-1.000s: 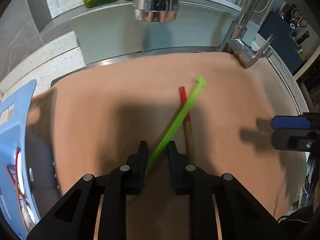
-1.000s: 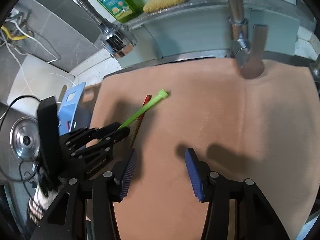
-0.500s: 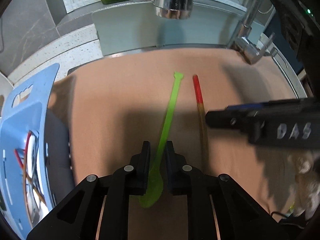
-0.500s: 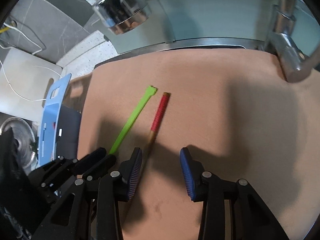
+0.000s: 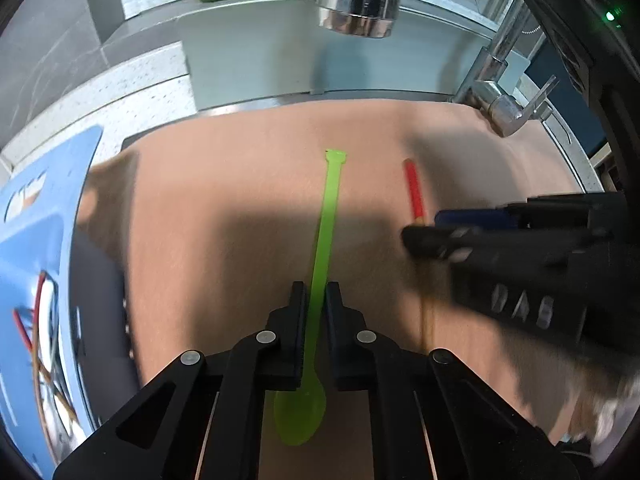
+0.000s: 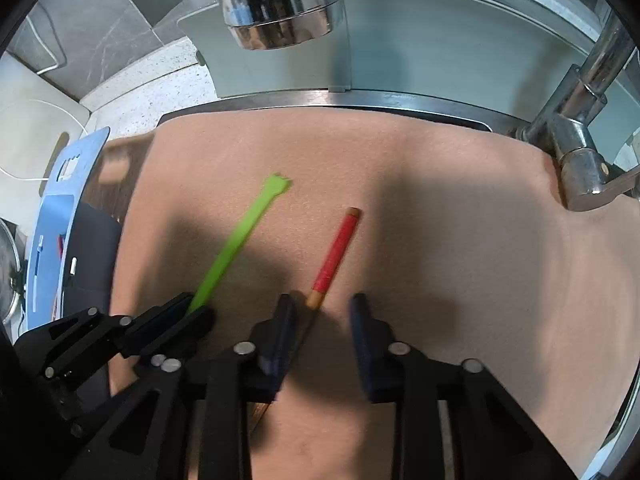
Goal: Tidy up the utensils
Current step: 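Carry the green spoon and red-tipped chopstick into the blue basket with both grippers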
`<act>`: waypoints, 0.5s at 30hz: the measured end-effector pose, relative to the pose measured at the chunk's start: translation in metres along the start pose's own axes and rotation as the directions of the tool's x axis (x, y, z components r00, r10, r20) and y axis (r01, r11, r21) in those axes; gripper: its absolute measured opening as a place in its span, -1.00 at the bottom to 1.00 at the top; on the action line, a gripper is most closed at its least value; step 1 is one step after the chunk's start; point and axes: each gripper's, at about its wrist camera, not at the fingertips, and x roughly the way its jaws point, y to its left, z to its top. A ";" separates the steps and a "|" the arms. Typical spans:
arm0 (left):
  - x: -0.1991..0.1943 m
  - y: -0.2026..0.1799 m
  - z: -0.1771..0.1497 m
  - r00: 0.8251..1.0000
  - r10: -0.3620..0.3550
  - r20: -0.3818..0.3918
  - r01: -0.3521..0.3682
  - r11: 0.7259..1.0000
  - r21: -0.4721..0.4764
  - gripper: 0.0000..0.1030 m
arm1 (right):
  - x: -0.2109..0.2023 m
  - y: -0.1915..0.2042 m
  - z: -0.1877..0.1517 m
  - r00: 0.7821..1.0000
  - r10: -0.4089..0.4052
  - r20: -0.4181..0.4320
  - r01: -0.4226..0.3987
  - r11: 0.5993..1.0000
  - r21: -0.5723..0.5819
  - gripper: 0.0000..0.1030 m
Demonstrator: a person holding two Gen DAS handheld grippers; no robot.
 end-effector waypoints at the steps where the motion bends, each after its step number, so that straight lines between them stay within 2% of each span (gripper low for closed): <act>1: -0.001 0.002 -0.003 1.000 -0.003 0.001 0.003 1.000 -0.011 -0.85 | -0.001 -0.003 -0.001 1.000 0.005 -0.001 -0.005 1.000 -0.012 -0.68; 7: -0.012 0.002 -0.024 1.000 0.003 0.002 -0.003 1.000 -0.024 -0.85 | -0.009 -0.021 -0.008 0.999 0.042 -0.011 -0.042 0.999 0.008 -0.77; 11: -0.008 -0.003 -0.015 1.000 0.024 0.004 -0.024 1.000 -0.011 -0.76 | -0.009 -0.025 -0.011 0.998 0.058 -0.007 -0.058 0.998 0.037 -0.78; 14: -0.002 -0.006 -0.007 1.000 0.022 0.009 -0.022 1.000 0.007 -0.76 | -0.010 -0.033 -0.012 0.995 0.096 -0.006 -0.095 0.992 0.078 -0.80; 15: -0.001 -0.004 -0.004 1.000 0.010 0.007 -0.010 1.000 -0.005 -0.83 | -0.007 -0.032 -0.010 0.993 0.115 -0.006 -0.114 0.988 0.103 -0.81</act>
